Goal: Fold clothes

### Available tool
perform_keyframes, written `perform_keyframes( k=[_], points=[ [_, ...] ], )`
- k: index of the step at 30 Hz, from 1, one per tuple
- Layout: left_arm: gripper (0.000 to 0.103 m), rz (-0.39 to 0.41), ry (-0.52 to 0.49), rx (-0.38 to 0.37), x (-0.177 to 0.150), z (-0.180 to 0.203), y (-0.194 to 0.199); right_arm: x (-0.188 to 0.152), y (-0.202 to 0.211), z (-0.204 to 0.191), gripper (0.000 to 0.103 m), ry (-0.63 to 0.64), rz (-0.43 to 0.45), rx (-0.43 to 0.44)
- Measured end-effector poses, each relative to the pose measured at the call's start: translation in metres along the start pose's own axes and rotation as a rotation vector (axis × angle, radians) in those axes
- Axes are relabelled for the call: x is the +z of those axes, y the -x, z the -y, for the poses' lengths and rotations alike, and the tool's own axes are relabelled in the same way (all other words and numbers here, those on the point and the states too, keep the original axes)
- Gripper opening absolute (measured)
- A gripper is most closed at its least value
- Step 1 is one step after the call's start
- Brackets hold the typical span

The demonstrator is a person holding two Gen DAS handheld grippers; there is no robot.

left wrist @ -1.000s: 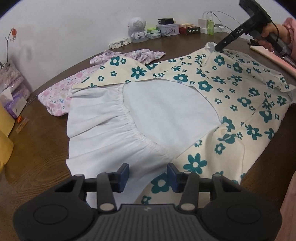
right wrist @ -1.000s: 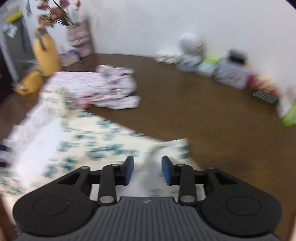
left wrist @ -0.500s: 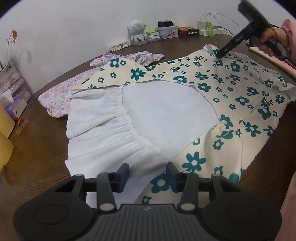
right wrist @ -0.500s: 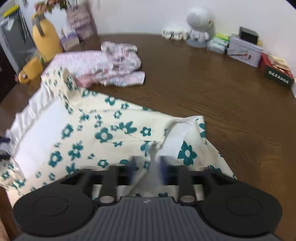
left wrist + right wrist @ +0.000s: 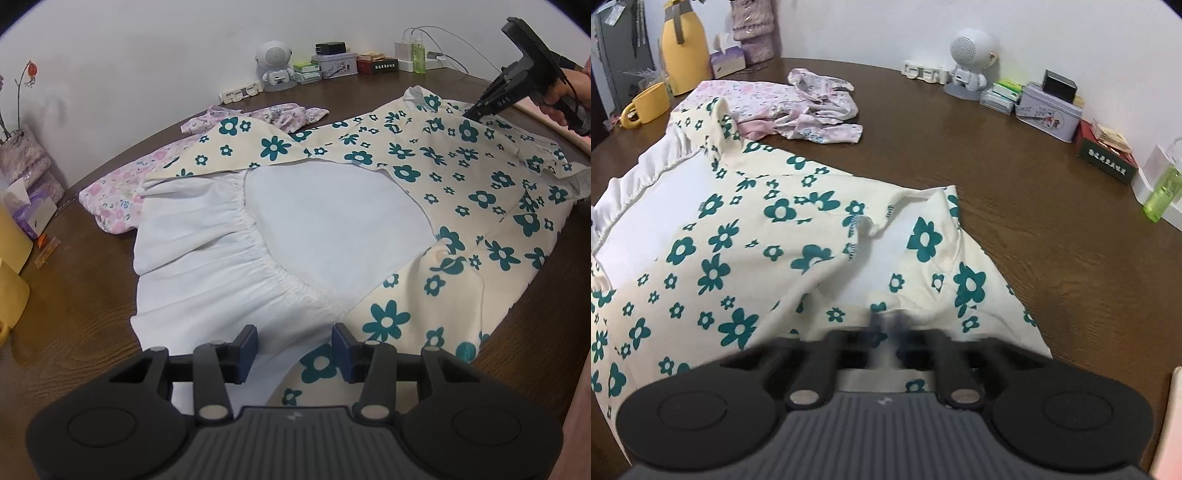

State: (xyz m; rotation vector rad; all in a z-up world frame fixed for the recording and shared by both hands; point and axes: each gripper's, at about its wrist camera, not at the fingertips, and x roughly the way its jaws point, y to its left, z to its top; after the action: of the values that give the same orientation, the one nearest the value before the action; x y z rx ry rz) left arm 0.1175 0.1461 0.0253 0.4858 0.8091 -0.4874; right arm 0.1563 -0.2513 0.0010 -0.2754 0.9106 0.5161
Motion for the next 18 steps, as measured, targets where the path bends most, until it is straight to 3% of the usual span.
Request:
perform_keyframes(
  k=[8,11,13,18],
  points=[
    [0.043,0.004,-0.010,0.006,-0.001,0.001,0.000,-0.001,0.002,0.017,0.001,-0.045,0.013,-0.111],
    [0.043,0.007,-0.005,0.005,-0.002,0.000,0.000,-0.003,0.001,0.020,0.002,-0.058,0.011,-0.091],
    [0.043,0.009,0.000,0.008,-0.002,0.000,0.000,-0.004,0.006,0.021,0.013,-0.089,0.031,-0.068],
    [0.043,0.017,0.003,0.014,-0.003,0.002,0.000,-0.014,0.040,0.013,0.018,-0.100,0.083,-0.025]
  ],
)
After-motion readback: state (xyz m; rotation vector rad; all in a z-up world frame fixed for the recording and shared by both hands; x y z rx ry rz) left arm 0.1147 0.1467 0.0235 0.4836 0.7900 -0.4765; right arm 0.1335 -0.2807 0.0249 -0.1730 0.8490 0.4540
